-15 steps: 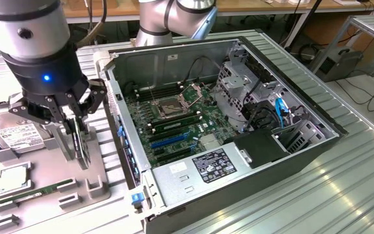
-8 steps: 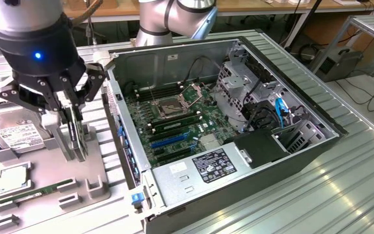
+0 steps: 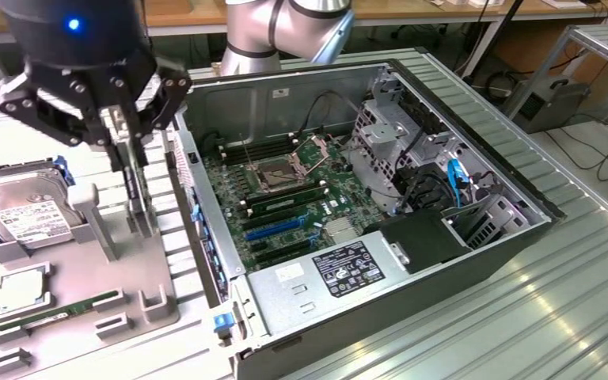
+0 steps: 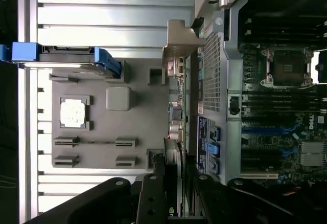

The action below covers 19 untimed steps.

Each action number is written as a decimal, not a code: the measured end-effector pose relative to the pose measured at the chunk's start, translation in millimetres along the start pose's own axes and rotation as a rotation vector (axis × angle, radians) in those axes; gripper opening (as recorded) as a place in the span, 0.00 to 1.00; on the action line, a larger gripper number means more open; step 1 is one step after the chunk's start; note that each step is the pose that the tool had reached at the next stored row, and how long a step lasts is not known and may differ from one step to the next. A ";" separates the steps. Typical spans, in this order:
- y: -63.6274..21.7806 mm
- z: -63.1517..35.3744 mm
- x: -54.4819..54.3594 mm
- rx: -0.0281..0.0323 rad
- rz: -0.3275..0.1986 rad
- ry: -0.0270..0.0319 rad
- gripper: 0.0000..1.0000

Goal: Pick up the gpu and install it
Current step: 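Pick up the gpu and move the gpu toward the slot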

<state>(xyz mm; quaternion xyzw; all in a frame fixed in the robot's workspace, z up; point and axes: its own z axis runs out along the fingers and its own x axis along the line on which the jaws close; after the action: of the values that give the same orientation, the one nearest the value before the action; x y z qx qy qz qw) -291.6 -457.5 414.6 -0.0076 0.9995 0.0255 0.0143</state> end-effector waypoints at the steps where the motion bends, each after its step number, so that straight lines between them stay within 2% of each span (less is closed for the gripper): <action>1: -0.6 -4.7 -4.3 -0.0046 0.000 0.0002 0.26; 2: -1.0 -9.3 -9.1 -0.0086 0.000 0.0003 0.26; 3: -1.2 -12.5 -13.5 -0.0102 0.000 0.0009 0.26; 4: -1.3 -17.2 -22.9 -0.0115 0.000 0.0027 0.26; 7: -1.4 -22.3 -38.5 -0.0116 0.001 0.0075 0.26; 13: -1.8 -22.8 -70.3 -0.0117 0.001 0.0194 0.26; 19: -2.6 -14.7 -99.0 -0.0071 0.001 0.0218 0.26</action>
<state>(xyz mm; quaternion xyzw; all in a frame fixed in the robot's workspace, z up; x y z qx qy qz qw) -193.0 -459.5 432.1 -0.0072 0.9995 0.0289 0.0034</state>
